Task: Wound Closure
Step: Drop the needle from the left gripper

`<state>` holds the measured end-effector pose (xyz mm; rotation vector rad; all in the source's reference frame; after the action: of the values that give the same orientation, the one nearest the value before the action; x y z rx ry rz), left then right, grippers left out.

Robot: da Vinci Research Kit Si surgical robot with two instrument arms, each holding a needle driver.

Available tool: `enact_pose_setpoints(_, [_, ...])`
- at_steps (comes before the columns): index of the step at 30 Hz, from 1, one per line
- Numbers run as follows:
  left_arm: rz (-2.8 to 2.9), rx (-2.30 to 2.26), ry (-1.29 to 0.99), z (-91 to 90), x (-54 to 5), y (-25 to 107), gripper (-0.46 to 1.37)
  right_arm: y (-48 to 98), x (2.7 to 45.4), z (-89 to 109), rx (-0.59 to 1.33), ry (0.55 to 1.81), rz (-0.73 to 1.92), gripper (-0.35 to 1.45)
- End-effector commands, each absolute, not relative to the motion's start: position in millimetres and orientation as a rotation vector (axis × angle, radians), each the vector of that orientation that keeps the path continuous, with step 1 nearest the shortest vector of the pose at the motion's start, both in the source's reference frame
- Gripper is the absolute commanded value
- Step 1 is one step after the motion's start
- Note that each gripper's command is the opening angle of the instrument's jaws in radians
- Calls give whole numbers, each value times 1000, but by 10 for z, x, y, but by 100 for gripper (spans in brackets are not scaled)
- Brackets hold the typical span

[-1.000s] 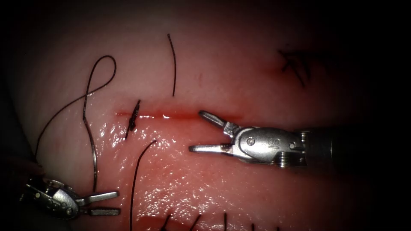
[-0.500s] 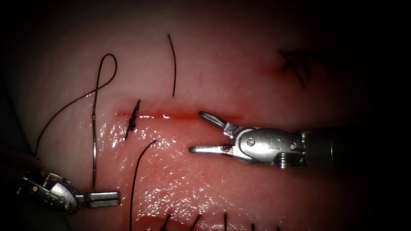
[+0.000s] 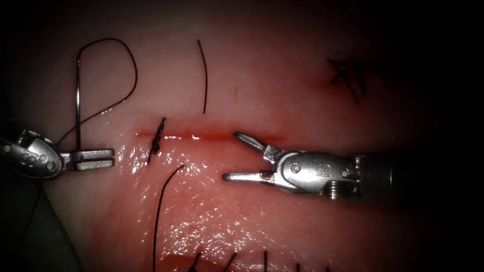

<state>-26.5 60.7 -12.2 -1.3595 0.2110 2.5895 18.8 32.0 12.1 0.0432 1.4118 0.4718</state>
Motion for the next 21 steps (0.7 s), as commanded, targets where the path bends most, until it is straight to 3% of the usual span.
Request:
enact_pose_setpoints(1, [2603,-1360,204,-121,-265,608,-35,320,188,121,50,1414,466,125])
enact_pose_setpoints(10, [2982,-1006,17,-62,-268,604,-35,319,186,121,50,1414,465,126])
enact_pose_setpoints(21, [3139,-885,-307,-40,-267,584,-35,319,186,121,51,1414,465,125])
